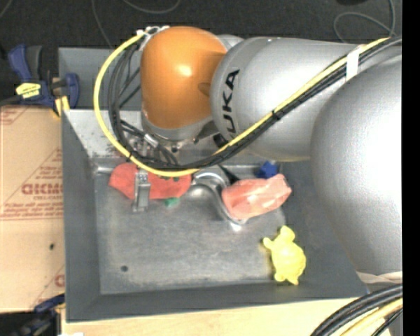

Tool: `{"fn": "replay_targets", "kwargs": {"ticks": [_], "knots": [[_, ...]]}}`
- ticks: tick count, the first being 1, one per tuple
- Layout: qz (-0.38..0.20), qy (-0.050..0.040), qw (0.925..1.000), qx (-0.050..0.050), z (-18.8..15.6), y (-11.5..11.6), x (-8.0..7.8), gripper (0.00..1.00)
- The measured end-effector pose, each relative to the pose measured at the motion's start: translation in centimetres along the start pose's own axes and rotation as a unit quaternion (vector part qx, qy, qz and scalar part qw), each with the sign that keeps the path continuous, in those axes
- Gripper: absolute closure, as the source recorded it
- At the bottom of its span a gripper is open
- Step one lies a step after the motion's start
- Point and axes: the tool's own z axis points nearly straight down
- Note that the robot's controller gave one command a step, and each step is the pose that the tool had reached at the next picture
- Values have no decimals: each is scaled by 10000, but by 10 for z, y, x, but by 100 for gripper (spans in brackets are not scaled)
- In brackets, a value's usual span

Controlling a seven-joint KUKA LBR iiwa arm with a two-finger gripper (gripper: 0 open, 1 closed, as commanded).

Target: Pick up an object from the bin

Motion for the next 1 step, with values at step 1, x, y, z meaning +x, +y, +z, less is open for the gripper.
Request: {"fn": "replay_targets", "kwargs": {"ticks": [1], "knots": [[21, -36, 10000, -8, -5, -1, -1, 0]]}}
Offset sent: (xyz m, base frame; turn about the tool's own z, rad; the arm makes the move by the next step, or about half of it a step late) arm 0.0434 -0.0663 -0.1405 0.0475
